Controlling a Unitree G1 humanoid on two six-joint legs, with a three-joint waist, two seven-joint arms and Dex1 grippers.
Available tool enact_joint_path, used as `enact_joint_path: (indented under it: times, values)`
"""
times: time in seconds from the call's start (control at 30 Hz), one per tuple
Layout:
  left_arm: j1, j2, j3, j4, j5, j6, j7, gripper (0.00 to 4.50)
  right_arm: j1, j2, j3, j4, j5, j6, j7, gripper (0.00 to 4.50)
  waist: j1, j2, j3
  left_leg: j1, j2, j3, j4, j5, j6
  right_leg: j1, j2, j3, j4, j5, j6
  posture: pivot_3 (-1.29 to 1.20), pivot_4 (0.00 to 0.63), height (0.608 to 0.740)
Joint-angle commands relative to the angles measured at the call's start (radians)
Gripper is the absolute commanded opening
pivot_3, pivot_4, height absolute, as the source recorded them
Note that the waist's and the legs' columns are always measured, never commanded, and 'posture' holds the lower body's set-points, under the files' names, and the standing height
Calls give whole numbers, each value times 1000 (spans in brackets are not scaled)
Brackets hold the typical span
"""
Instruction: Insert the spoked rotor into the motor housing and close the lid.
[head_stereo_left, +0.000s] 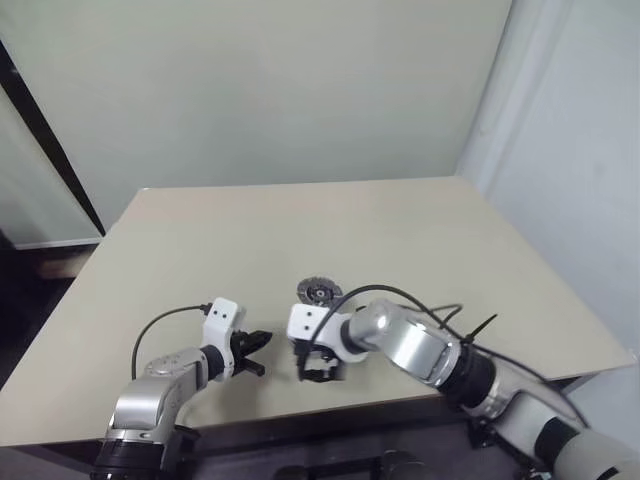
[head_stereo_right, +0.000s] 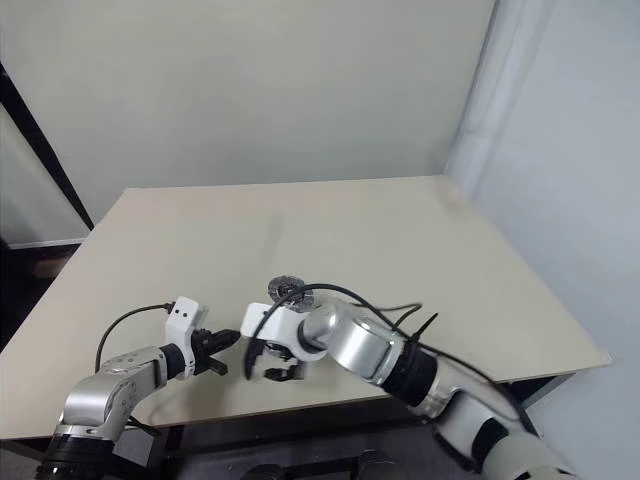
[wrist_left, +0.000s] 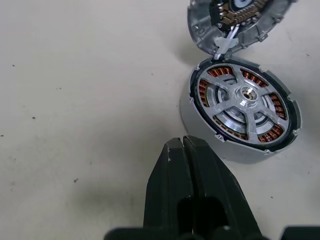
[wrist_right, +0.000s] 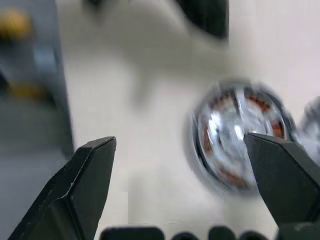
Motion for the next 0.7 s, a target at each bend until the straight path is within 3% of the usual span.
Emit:
enact_joint_path:
  times: [0.03,0.27,0.57,0.7]
  values:
    - [-25,8,4,-21,4,-12,-9,0,-73,-46,88,77,-122,-208,74,4476,-2,0,0,0,0,0,0,0,0,0,0,0,0,0,0,0,0,740]
    - [-2,9,2,-48,7,-1,-14,0,-87,-24,87,233,-236,-407,115,4476,-1,1,1,0,0,0,-3,0,0,-2,1,0,1,0,0,0,0,740]
    - [23,12,8,-79,5,23,-12,0,-40,45,34,309,-289,-455,128,4476,1,1,1,0,0,0,-2,0,0,0,1,0,1,0,0,0,0,740]
    - [26,10,10,-87,4,31,-9,0,-18,70,12,339,-310,-459,105,3543,1,1,1,0,0,0,-1,0,0,0,1,1,1,0,0,0,0,740]
